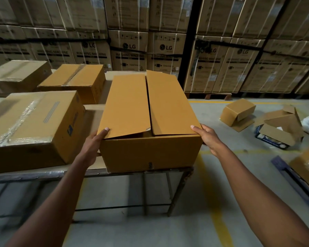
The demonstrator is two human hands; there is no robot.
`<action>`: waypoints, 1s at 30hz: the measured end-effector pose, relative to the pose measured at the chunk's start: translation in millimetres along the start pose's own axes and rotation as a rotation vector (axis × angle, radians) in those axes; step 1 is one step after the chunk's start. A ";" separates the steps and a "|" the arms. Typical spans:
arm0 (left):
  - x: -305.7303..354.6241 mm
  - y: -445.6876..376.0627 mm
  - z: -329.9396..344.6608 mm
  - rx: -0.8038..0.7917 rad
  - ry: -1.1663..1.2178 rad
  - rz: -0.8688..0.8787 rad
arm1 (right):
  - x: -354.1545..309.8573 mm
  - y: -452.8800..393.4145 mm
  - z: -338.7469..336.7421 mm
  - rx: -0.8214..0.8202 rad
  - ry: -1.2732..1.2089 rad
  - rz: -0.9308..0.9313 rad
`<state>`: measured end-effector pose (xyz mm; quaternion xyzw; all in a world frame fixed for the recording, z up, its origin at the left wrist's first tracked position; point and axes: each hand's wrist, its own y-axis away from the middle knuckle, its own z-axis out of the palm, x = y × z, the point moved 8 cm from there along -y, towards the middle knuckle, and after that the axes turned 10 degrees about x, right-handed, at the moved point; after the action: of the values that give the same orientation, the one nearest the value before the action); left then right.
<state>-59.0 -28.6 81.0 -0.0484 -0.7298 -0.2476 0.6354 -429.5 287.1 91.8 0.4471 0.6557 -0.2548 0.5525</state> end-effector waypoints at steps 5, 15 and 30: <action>1.3 11.2 10.8 0.018 0.010 0.006 | 11.2 -9.5 -11.4 -0.002 -0.011 -0.004; 0.7 7.6 10.0 0.039 -0.007 -0.008 | -21.4 31.9 -2.7 0.047 0.035 -0.076; 3.2 11.9 13.9 0.053 -0.011 -0.001 | -12.7 38.4 -5.8 0.121 0.020 -0.078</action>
<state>-67.6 -13.1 86.7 -0.0327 -0.7397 -0.2280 0.6323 -399.1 306.1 111.6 0.4564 0.6614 -0.3108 0.5076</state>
